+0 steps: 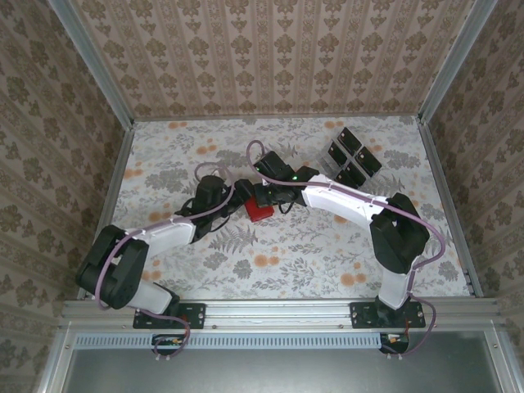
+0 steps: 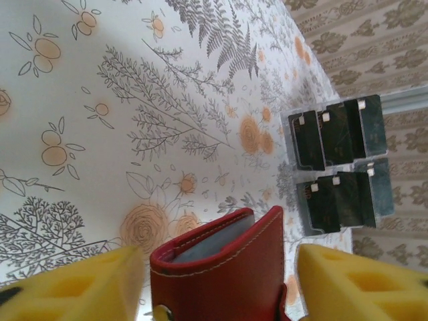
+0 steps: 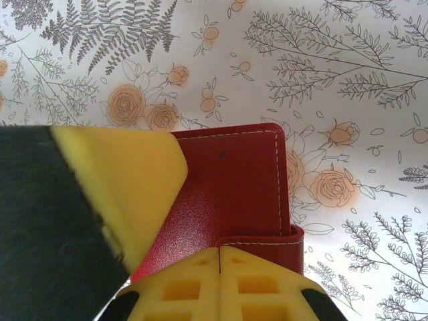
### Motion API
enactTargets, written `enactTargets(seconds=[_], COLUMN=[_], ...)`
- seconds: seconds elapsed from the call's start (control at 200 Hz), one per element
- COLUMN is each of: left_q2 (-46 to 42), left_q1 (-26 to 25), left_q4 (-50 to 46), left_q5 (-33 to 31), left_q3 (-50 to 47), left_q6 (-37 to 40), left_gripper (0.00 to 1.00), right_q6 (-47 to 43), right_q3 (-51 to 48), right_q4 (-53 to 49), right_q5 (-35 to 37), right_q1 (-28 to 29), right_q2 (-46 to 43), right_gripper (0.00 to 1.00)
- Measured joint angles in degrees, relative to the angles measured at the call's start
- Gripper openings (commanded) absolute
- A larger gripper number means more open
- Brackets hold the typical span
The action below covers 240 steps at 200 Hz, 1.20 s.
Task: Put the credit cards into the card holder
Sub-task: Open the button on the card holder.
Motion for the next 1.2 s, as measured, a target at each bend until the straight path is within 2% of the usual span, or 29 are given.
enactTargets(seconds=[0.11, 0.235, 0.415, 0.62, 0.635, 0.675, 0.7, 0.765, 1.2], left_q2=[1.2, 1.5, 1.3, -0.6, -0.7, -0.8, -0.8, -0.8, -0.9], left_q1=[-0.4, -0.7, -0.7, -0.1, -0.1, -0.1, -0.1, -0.1, 0.1], left_q4=[2.3, 4.3, 5.4, 5.9, 6.0, 6.3, 6.4, 6.7, 8.5], left_q5=[-0.6, -1.1, -1.0, -1.7, -1.7, -1.6, -1.5, -1.2, 1.2], left_q3=[-0.9, -1.1, -1.1, -1.6, -1.6, -1.6, -1.6, -1.6, -1.6], left_q6=[-1.0, -1.9, -0.2, 3.1, 3.4, 4.0, 4.3, 5.2, 7.6], left_gripper=[0.29, 0.00, 0.00, 0.00, 0.00, 0.00, 0.00, 0.00, 0.00], right_q6=[0.1, 0.1, 0.3, 1.4, 1.4, 1.7, 2.2, 2.7, 5.3], right_q3=[0.0, -0.6, -5.2, -9.9, -10.0, -10.2, -10.3, -10.8, -13.7], right_q4=[0.0, 0.3, 3.3, 3.9, 4.0, 4.4, 4.7, 5.5, 9.3], right_q5=[-0.4, -0.5, -1.3, -1.6, -1.8, -2.3, -2.6, -3.6, -6.9], right_q1=[-0.1, -0.2, -1.8, -6.8, -6.9, -7.1, -7.1, -7.0, -7.2], right_q2=[-0.1, -0.4, -3.0, -6.3, -6.3, -6.3, -6.3, -6.5, -8.2], right_gripper=[0.00, 0.00, 0.00, 0.00, 0.05, 0.26, 0.34, 0.43, 0.47])
